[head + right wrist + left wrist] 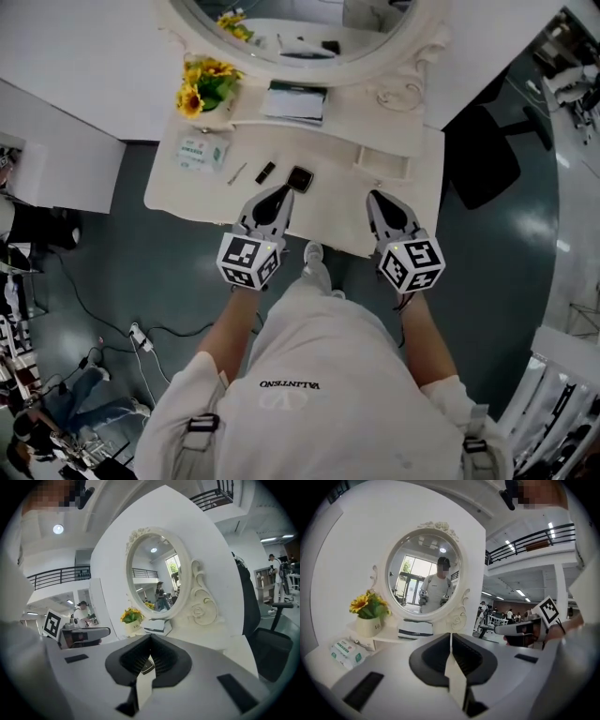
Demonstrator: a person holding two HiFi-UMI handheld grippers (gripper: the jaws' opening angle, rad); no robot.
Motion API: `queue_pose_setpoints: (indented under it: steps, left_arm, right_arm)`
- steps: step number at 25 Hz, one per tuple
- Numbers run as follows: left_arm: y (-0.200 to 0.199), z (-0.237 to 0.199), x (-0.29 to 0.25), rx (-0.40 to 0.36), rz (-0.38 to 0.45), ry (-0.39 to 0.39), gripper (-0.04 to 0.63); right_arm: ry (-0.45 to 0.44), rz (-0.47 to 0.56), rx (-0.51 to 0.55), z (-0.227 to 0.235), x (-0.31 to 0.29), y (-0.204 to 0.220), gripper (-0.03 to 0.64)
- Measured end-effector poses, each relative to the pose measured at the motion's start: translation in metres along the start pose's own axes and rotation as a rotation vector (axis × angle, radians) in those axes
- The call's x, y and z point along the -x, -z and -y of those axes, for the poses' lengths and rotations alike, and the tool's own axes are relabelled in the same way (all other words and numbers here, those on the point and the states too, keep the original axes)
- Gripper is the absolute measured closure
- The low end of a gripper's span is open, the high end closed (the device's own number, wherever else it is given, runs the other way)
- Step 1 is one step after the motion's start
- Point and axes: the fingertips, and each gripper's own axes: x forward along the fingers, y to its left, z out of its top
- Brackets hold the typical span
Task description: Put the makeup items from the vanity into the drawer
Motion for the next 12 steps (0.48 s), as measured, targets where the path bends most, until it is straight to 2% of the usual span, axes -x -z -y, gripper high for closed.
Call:
queue_pose_setpoints:
  steps: [6,12]
  left_arm:
    - [0.027,-0.019,-0.041,0.018,-0.092,0.056,0.587]
    - [0.055,-0.034,-0.067,0.029,-0.173,0.079,0.505]
  right_arm:
    - [-0.001,-0.072,-0.03,0.004,-0.054,0.018,0.606]
    - [0.014,-0.12,-0.07,0.009,-0.086,0.035,0.606]
